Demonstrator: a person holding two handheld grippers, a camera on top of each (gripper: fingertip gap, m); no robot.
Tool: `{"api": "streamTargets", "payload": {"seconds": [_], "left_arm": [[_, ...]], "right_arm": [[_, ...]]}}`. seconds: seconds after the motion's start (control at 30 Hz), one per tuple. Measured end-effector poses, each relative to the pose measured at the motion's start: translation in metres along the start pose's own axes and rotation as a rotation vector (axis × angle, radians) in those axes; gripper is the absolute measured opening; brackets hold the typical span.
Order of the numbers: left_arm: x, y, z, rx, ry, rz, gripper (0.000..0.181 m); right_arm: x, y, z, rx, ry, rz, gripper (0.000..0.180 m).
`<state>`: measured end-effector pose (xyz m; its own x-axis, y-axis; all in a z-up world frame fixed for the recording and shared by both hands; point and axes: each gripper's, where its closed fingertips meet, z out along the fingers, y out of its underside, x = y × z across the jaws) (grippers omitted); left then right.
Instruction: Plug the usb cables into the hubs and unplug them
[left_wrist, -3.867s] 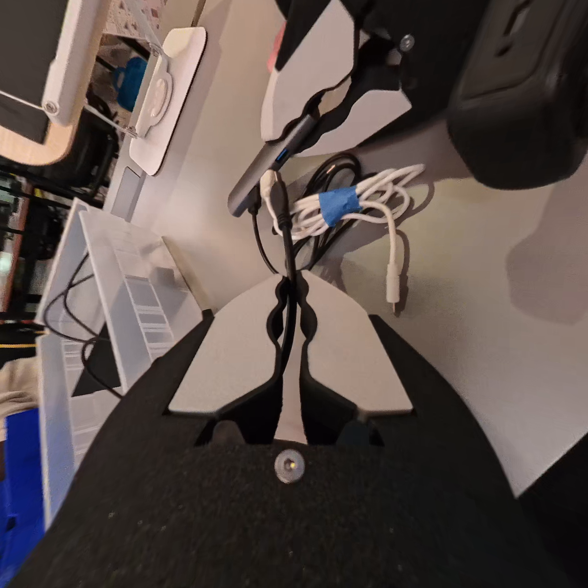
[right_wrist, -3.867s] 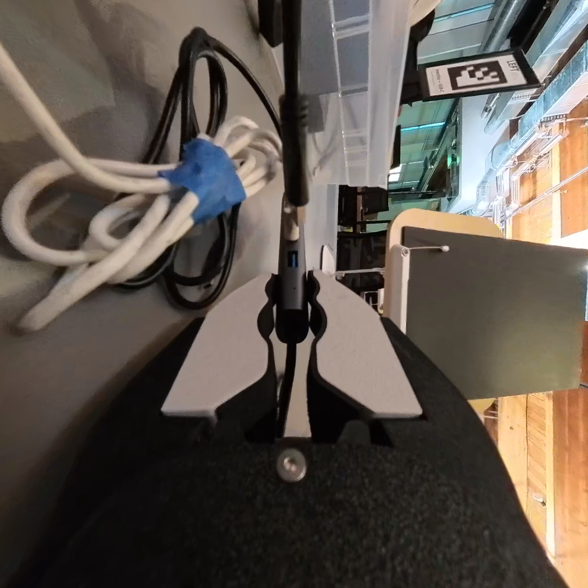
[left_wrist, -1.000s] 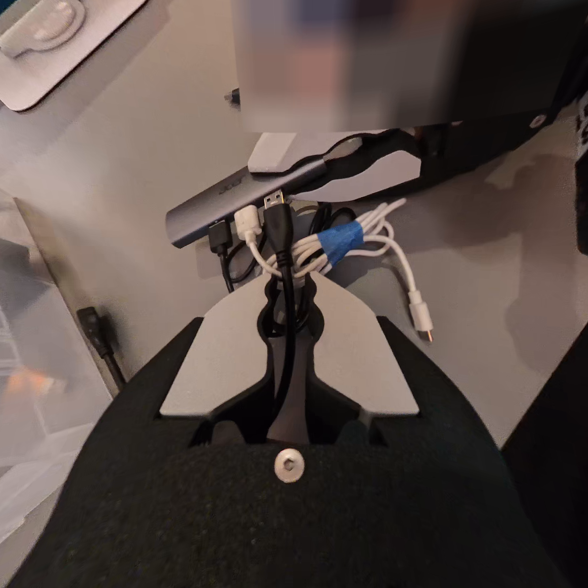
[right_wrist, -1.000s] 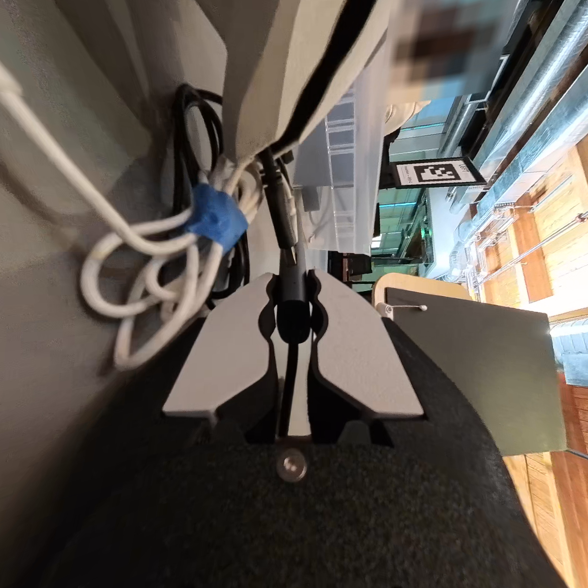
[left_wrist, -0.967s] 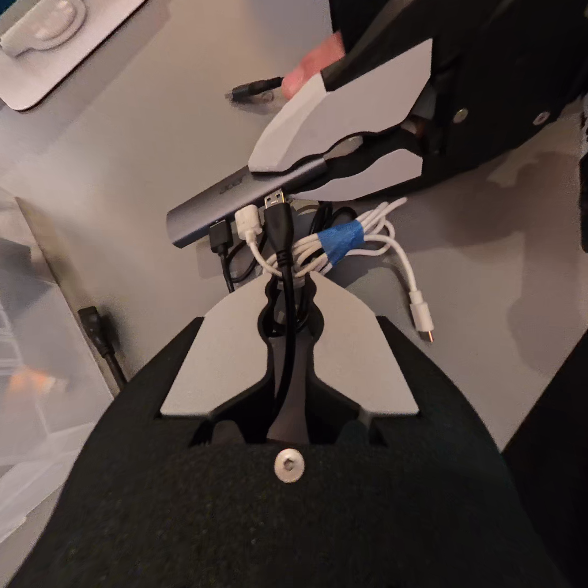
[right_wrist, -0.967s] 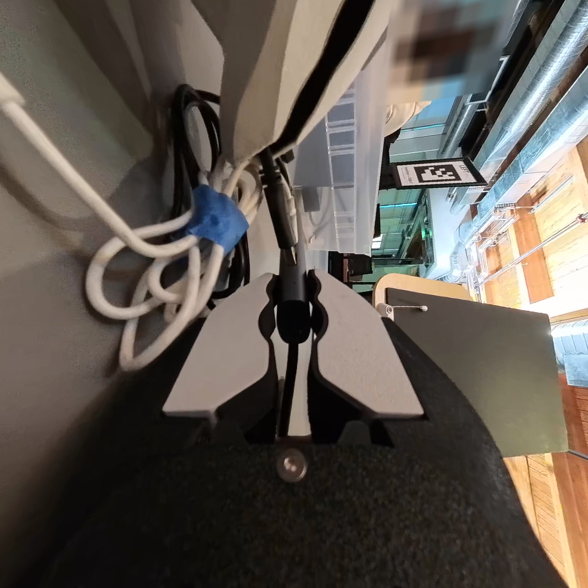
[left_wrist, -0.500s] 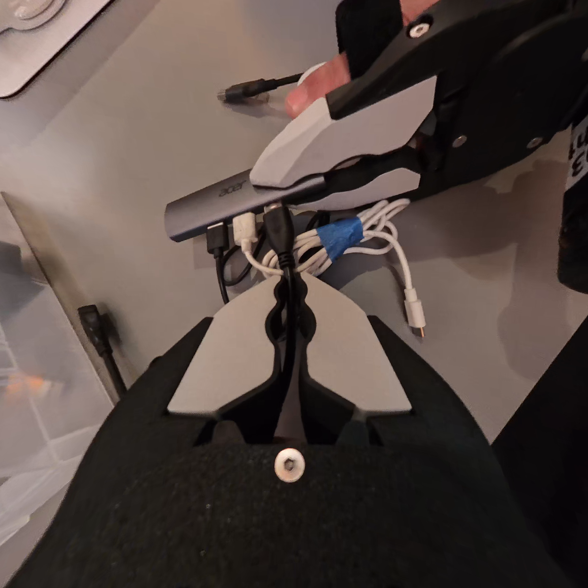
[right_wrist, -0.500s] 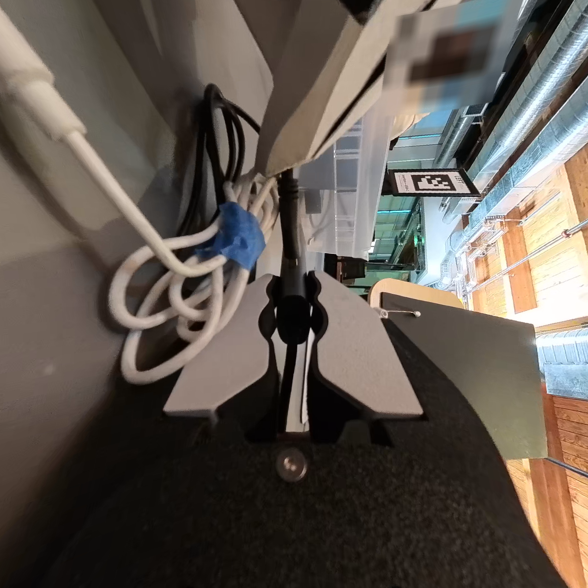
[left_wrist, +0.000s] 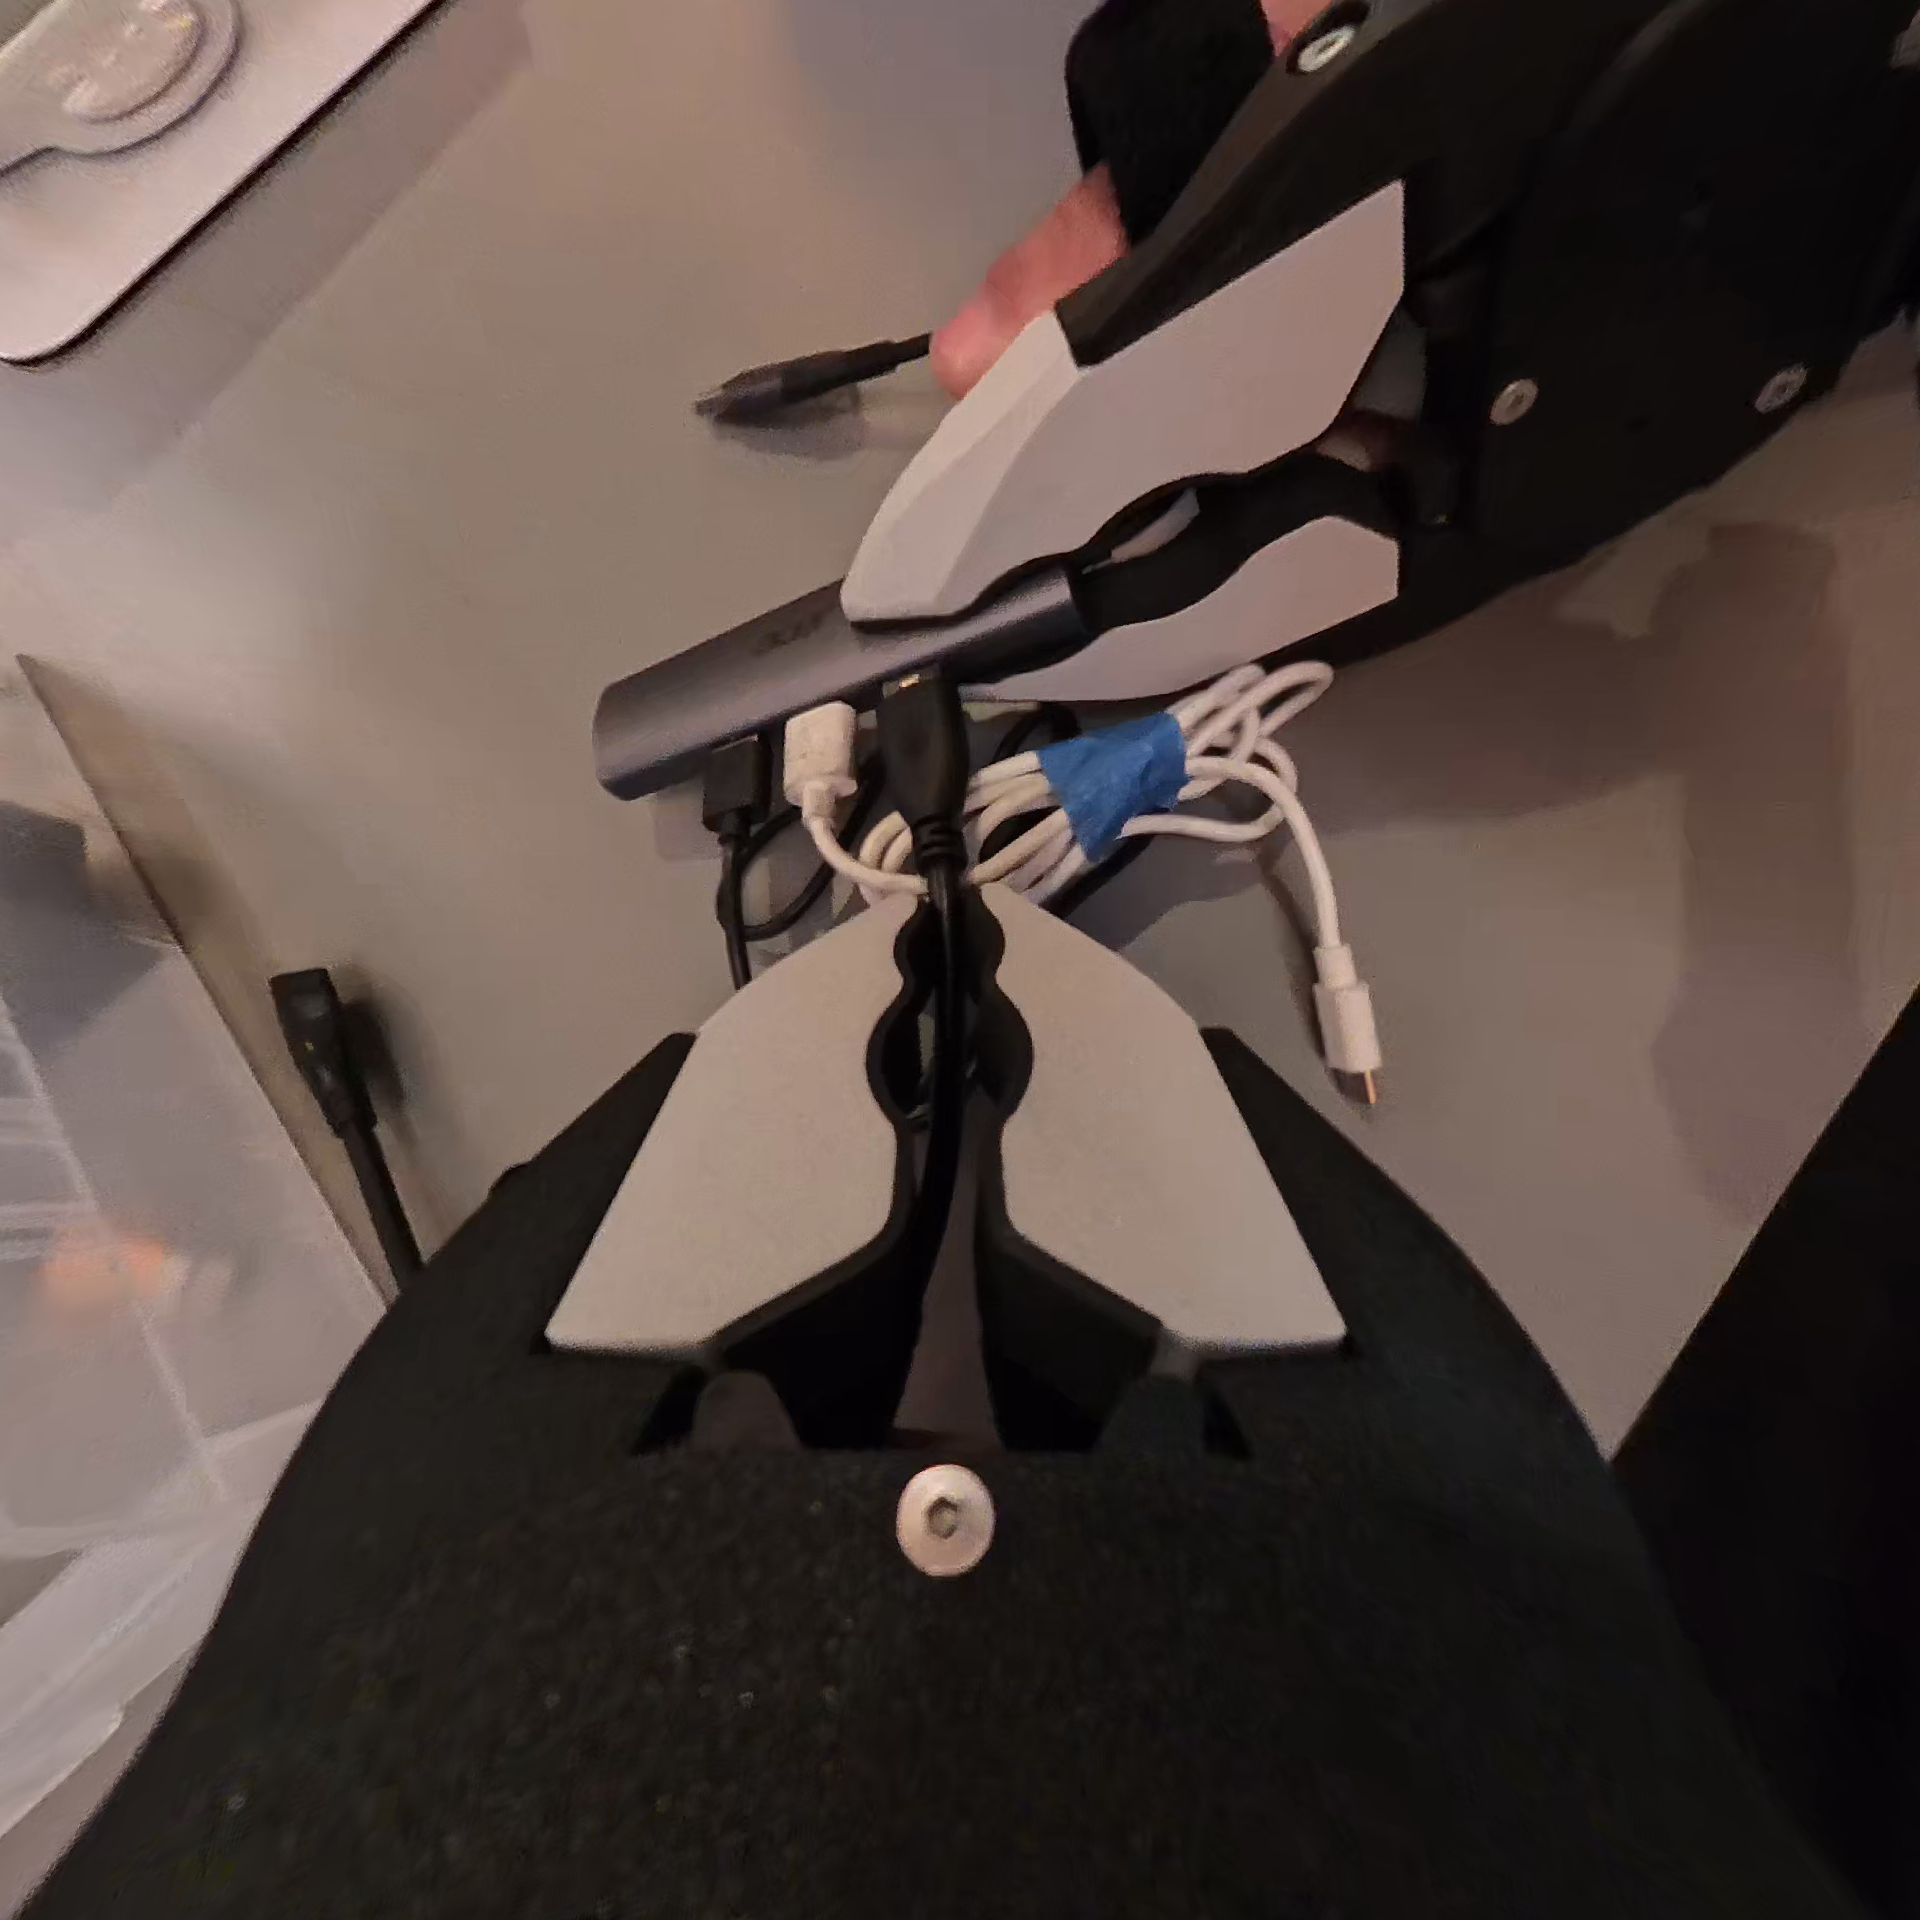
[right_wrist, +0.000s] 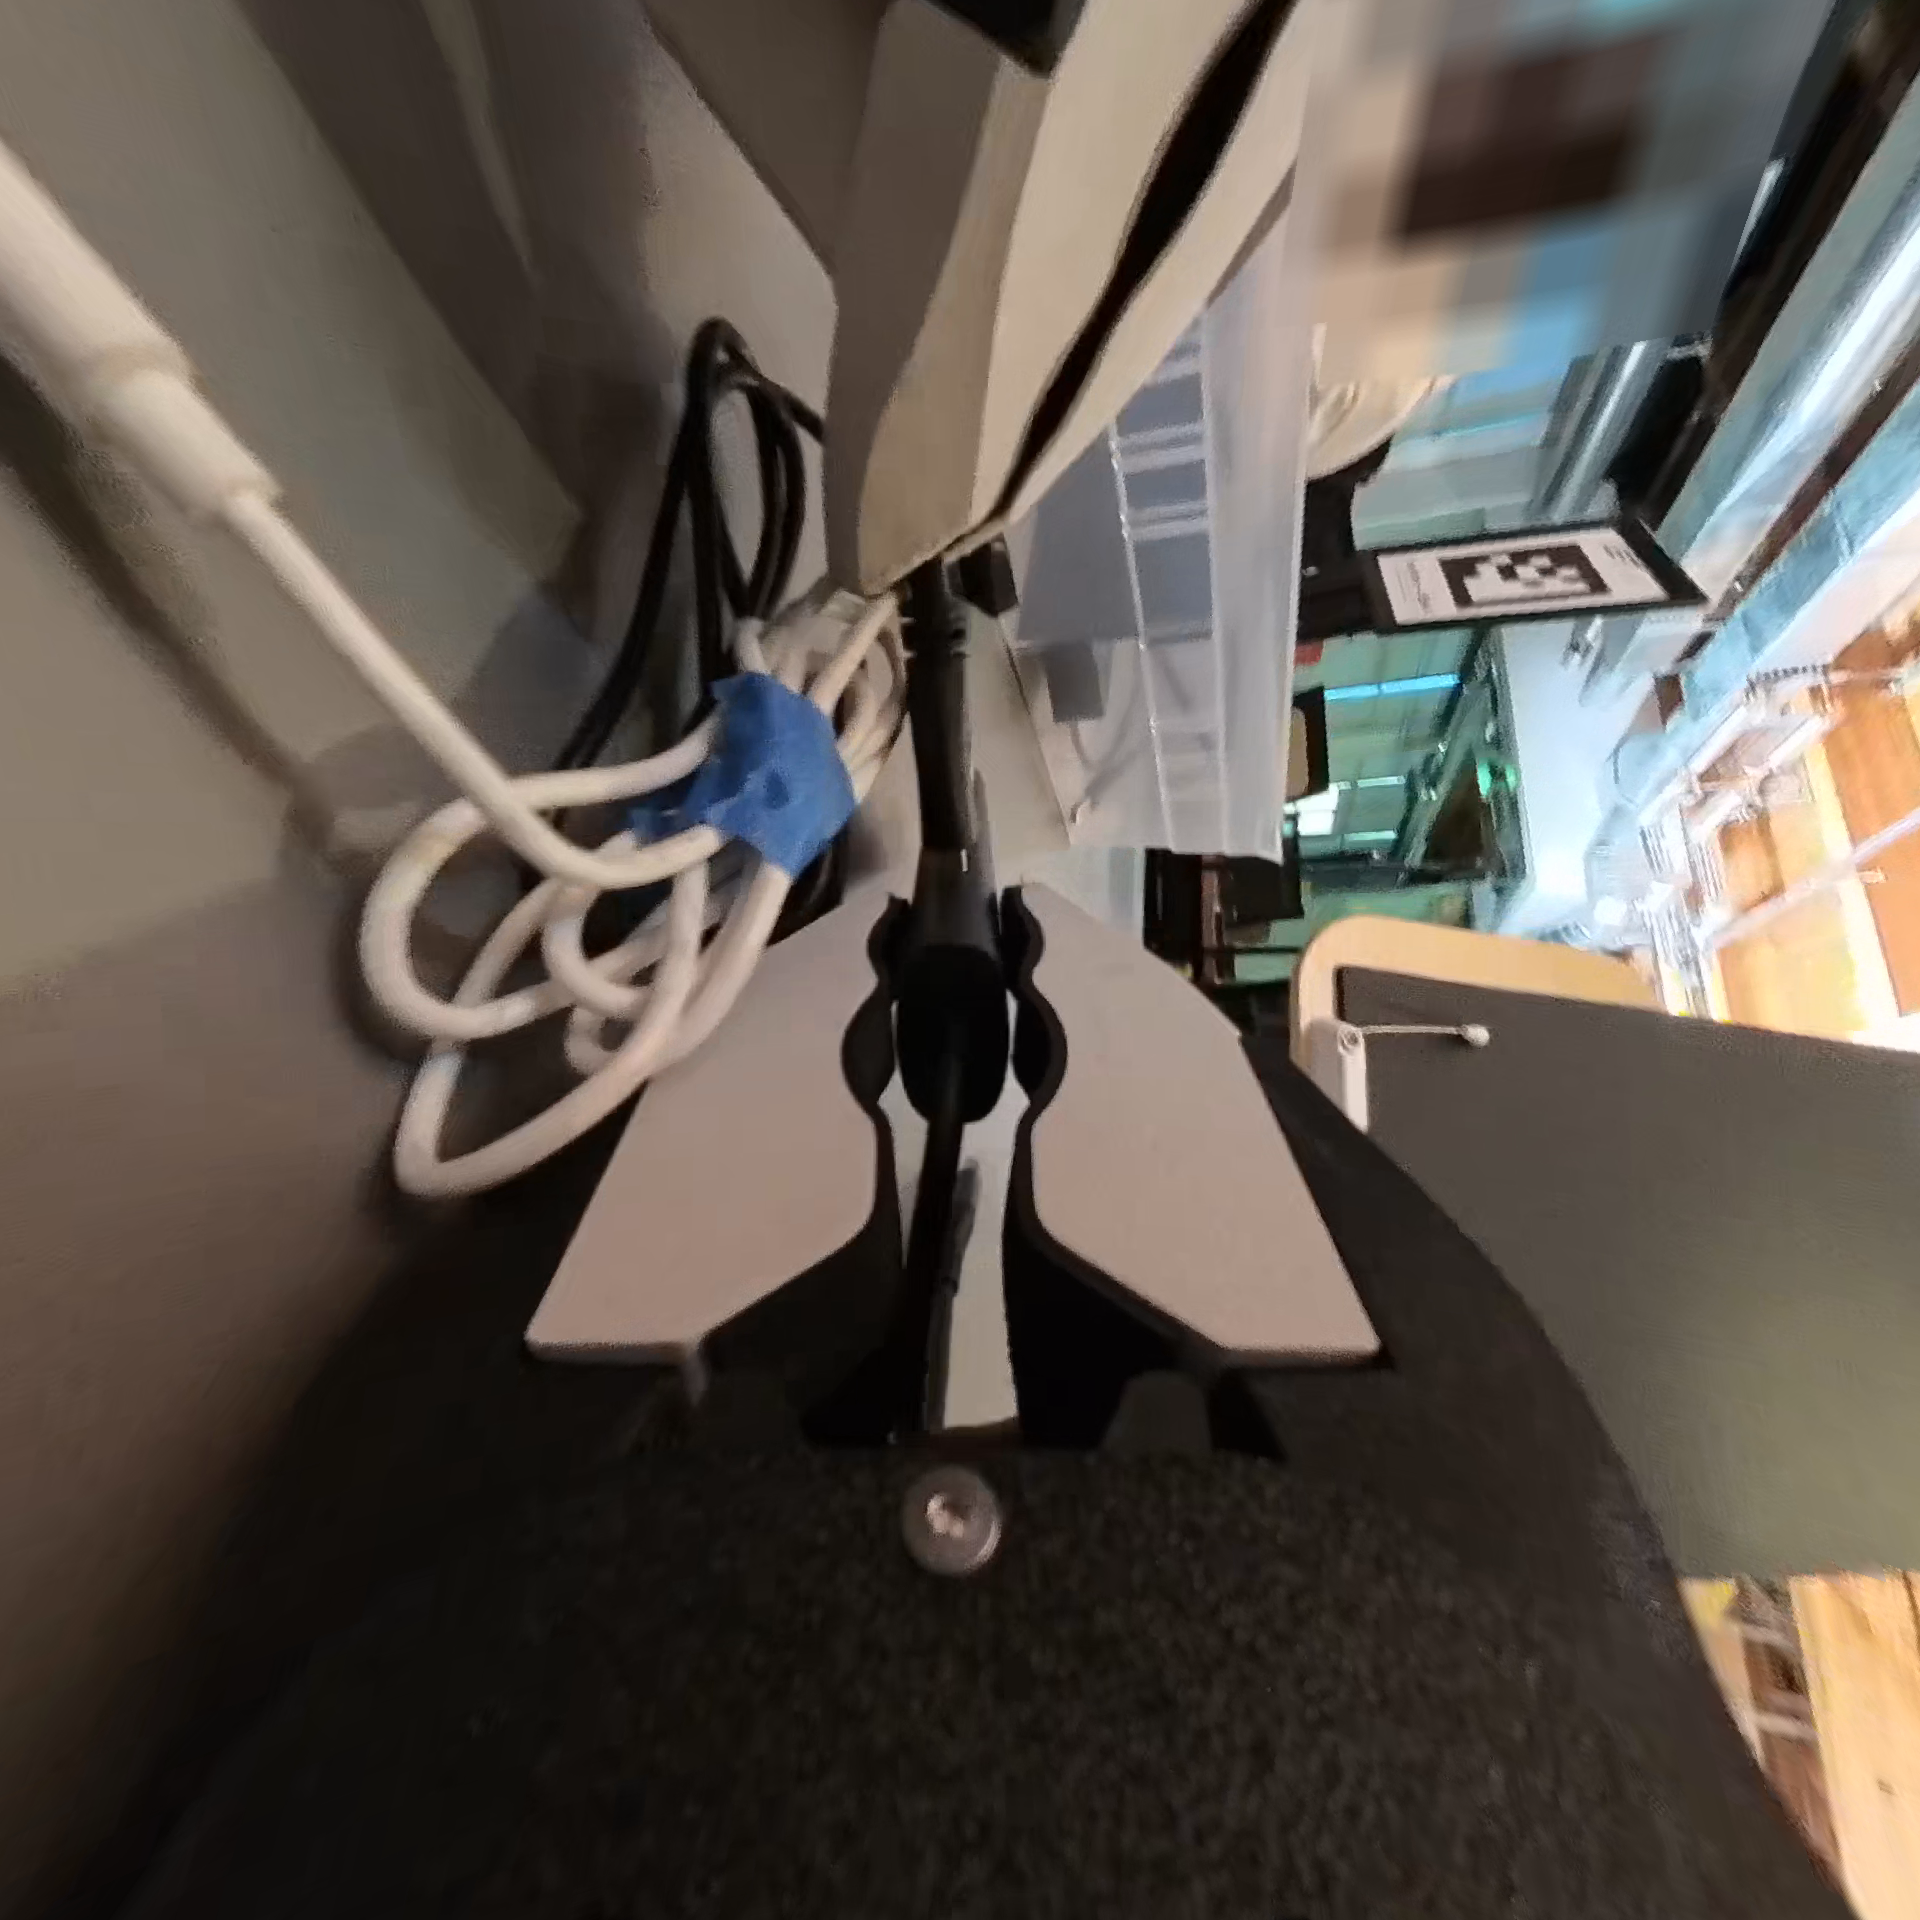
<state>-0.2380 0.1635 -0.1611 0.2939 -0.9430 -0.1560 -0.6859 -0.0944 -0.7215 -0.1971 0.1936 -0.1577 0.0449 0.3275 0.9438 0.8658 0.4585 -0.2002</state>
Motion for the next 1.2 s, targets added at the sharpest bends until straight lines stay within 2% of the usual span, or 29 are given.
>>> {"api": "streamTargets", "payload": {"seconds": [0.07, 0.13, 0.17, 0.27, 0.33, 0.53, 0.73, 0.93, 1.07, 1.2], "left_arm": [[0.001, -0.003, -0.002, 0.001, -0.005, -0.020, 0.004], [0.004, -0.002, -0.002, -0.002, -0.006, -0.024, 0.004], [0.006, -0.001, -0.002, -0.010, -0.003, -0.015, 0.005], [0.009, -0.001, -0.002, -0.006, 0.000, 0.002, 0.004], [0.009, 0.001, -0.002, -0.022, 0.003, 0.029, 0.004], [0.020, 0.004, -0.002, -0.024, 0.084, 0.060, 0.004], [0.022, 0.012, 0.006, -0.057, 0.109, 0.052, 0.003], [0.024, 0.013, 0.006, -0.063, 0.126, 0.167, 0.002], [0.028, 0.011, 0.009, -0.058, 0.141, 0.156, 0.004], [0.021, -0.007, 0.007, 0.033, 0.079, 0.090, 0.006]], "right_arm": [[0.003, 0.005, -0.001, -0.055, 0.012, 0.038, 0.017], [-0.002, 0.022, 0.001, -0.165, -0.008, 0.047, 0.027], [-0.004, 0.026, 0.001, -0.185, -0.011, 0.052, 0.022], [0.001, 0.018, -0.004, -0.135, 0.004, 0.054, 0.016], [-0.008, 0.019, 0.000, -0.140, -0.056, 0.065, 0.016], [-0.011, 0.014, -0.007, -0.038, -0.047, -0.094, 0.014], [-0.013, 0.010, -0.009, 0.007, -0.034, -0.112, 0.014], [-0.013, 0.005, -0.010, 0.056, -0.040, -0.102, 0.014], [-0.011, 0.008, -0.005, 0.038, -0.029, -0.109, 0.014], [0.003, 0.019, -0.005, 0.029, 0.016, -0.060, 0.017]]}}
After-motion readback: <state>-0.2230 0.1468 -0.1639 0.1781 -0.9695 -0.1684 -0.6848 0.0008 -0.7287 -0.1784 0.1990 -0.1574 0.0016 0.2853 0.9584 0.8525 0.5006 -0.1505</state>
